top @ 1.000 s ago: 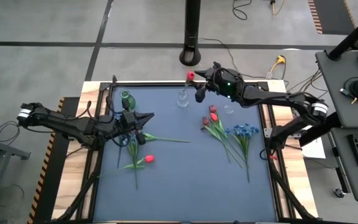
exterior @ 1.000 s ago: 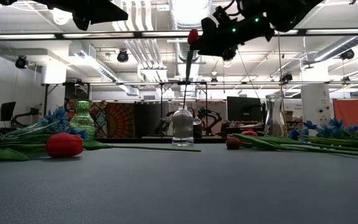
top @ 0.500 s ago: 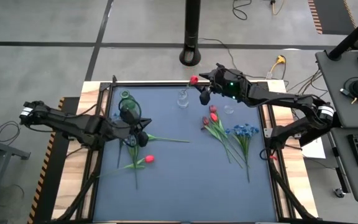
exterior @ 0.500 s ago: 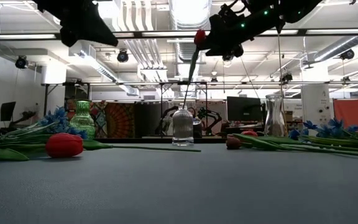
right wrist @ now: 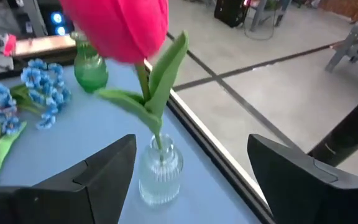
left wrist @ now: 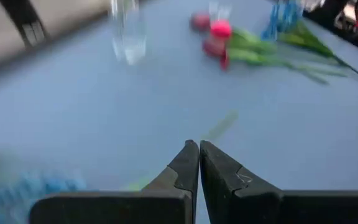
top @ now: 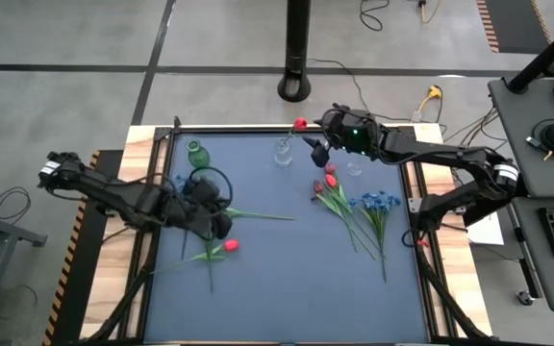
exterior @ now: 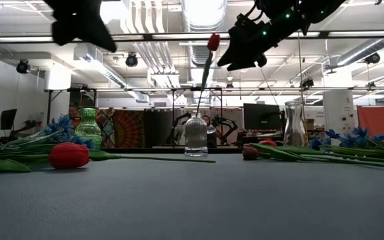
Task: Sort flowers into vase by color
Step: Put the bottom left blue flowers into the right transparent vase
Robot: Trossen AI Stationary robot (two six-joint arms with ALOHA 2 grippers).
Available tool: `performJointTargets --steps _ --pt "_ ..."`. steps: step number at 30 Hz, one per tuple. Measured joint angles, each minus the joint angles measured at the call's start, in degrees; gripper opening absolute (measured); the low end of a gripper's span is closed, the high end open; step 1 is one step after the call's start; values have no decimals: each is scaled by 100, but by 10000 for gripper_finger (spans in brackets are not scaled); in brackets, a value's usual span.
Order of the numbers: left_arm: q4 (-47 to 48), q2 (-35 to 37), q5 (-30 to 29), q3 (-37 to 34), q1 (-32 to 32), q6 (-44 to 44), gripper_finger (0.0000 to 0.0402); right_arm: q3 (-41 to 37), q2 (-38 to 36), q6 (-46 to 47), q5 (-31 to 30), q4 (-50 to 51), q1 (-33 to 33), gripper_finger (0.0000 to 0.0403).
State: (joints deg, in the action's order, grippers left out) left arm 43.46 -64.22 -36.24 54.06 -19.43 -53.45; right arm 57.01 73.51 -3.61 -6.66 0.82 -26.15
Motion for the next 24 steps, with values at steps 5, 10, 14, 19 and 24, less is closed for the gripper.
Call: performJointTargets --steps 5,10,14,19,24 --pt "745 -293 1166 -103 -200 -1872 0 0 -52 52 6 294 8 295" --pt "1282 -842 2162 -122 -330 -3161 8 0 -78 65 13 512 38 298" --pt "1316 -1249 2644 -122 -338 -3419 33 0 -93 69 68 608 71 299" --pt "1504 -1720 2793 -122 -336 -3590 86 0 -100 67 70 661 157 297" --pt "1631 -2108 2833 -122 -336 -3995 159 0 -100 67 81 716 195 301"
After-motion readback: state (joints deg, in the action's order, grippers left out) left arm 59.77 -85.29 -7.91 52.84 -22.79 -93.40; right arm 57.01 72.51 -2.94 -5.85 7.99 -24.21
